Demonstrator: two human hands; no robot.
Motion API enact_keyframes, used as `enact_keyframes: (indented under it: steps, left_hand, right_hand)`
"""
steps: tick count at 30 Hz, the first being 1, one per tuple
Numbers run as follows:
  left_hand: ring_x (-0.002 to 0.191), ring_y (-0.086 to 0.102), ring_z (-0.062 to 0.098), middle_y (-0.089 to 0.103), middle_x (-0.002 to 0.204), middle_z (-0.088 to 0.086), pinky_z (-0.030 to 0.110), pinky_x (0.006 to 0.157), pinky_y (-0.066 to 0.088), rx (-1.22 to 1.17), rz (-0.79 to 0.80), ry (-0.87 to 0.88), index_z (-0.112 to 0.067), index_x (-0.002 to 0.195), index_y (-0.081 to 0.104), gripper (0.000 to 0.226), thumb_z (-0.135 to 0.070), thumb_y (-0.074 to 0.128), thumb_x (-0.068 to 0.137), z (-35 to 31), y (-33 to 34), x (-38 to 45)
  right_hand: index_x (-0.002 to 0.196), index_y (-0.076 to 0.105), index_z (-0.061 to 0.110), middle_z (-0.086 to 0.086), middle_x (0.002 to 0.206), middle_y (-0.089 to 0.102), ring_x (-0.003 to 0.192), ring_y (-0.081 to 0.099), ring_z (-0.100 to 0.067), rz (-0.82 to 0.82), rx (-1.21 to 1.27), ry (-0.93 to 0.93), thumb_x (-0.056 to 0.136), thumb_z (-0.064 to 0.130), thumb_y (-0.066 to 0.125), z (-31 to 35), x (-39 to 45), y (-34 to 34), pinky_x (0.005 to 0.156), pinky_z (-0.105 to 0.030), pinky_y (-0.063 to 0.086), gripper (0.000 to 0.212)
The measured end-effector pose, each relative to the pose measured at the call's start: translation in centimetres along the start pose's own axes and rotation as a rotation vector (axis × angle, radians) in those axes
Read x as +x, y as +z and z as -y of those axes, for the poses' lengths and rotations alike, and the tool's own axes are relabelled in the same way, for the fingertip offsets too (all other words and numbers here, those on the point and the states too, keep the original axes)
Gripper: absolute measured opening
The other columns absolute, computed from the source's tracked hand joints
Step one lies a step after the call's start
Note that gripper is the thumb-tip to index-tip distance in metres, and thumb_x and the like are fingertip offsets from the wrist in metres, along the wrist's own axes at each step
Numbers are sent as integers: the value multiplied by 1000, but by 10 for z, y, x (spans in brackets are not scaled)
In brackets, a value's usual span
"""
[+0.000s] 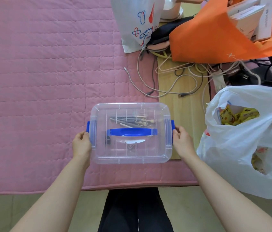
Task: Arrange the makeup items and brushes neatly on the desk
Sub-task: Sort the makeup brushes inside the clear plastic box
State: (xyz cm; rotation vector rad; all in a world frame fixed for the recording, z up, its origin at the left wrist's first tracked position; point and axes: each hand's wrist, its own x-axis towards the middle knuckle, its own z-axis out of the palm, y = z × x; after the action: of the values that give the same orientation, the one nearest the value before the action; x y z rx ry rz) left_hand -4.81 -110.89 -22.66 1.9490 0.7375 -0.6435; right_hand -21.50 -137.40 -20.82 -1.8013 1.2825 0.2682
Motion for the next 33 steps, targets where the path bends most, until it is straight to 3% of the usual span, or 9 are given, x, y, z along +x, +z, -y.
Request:
enact_keyframes:
  steps: [2, 5, 9, 12, 17, 21, 25, 33]
  left_hand:
    - [105, 57, 24, 60, 118, 5, 41, 98, 46, 105, -64, 152, -13, 124, 54, 32, -17, 43, 95, -6, 0, -8]
    - [123, 46, 19, 50, 134, 2, 36, 107, 36, 284, -93, 489, -15, 135, 45, 39, -17, 43, 96, -16, 1, -28]
    - [137, 34, 24, 44, 143, 8, 43, 115, 27, 562, 83, 980, -7, 139, 44, 47, -4, 53, 92, -18, 11, -49]
    - [142, 27, 22, 41, 147, 4, 43, 115, 28, 710, 252, 1123, -9, 141, 43, 52, -8, 58, 91, -15, 25, -58]
    - [141, 29, 28, 42, 147, 10, 51, 111, 32, 842, 302, 1221, -6, 129, 55, 44, -13, 68, 87, -8, 41, -60]
    - [140, 33, 30, 45, 144, 12, 52, 109, 34, 814, 288, 1221, -6, 115, 62, 32, -8, 71, 84, -10, 44, -59]
    - [142, 29, 28, 43, 146, 9, 50, 112, 30, 796, 308, 1210, -9, 114, 61, 29, -10, 69, 86, -13, 43, -61]
    - [142, 28, 25, 41, 147, 5, 51, 112, 29, 697, 315, 1205, -9, 117, 60, 29, -10, 65, 88, -46, 43, -62]
  right_hand:
    - [135, 45, 11, -3, 129, 54, 114, 52, -19, -29, -35, -56, 99, 17, 37, 9, -3, -4, 90, -26, 39, 38]
    - [141, 38, 9, -6, 145, 40, 133, 38, -21, -103, -159, -276, 96, 8, 40, 26, -17, -4, 106, -27, 30, 46]
    - [141, 40, 7, -11, 151, 33, 143, 24, -28, -95, -413, -533, 94, 8, 47, 42, -32, 6, 118, -37, 20, 47]
    - [141, 41, 12, -8, 155, 26, 146, 16, -28, -22, -513, -620, 96, 17, 48, 49, -40, 20, 119, -43, 18, 46]
    - [139, 44, 16, -6, 157, 22, 147, 10, -30, 9, -644, -667, 96, 31, 51, 52, -48, 43, 118, -52, 12, 46]
    - [131, 52, 15, -9, 154, 29, 145, 17, -33, -30, -669, -642, 93, 23, 59, 53, -49, 48, 116, -56, 16, 40]
    - [122, 55, 20, -6, 152, 32, 145, 17, -33, -47, -688, -633, 88, 13, 66, 57, -46, 47, 115, -59, 17, 36]
    - [114, 57, 20, -9, 148, 38, 143, 23, -37, -130, -648, -706, 83, 12, 72, 81, -36, 30, 112, -63, 20, 35]
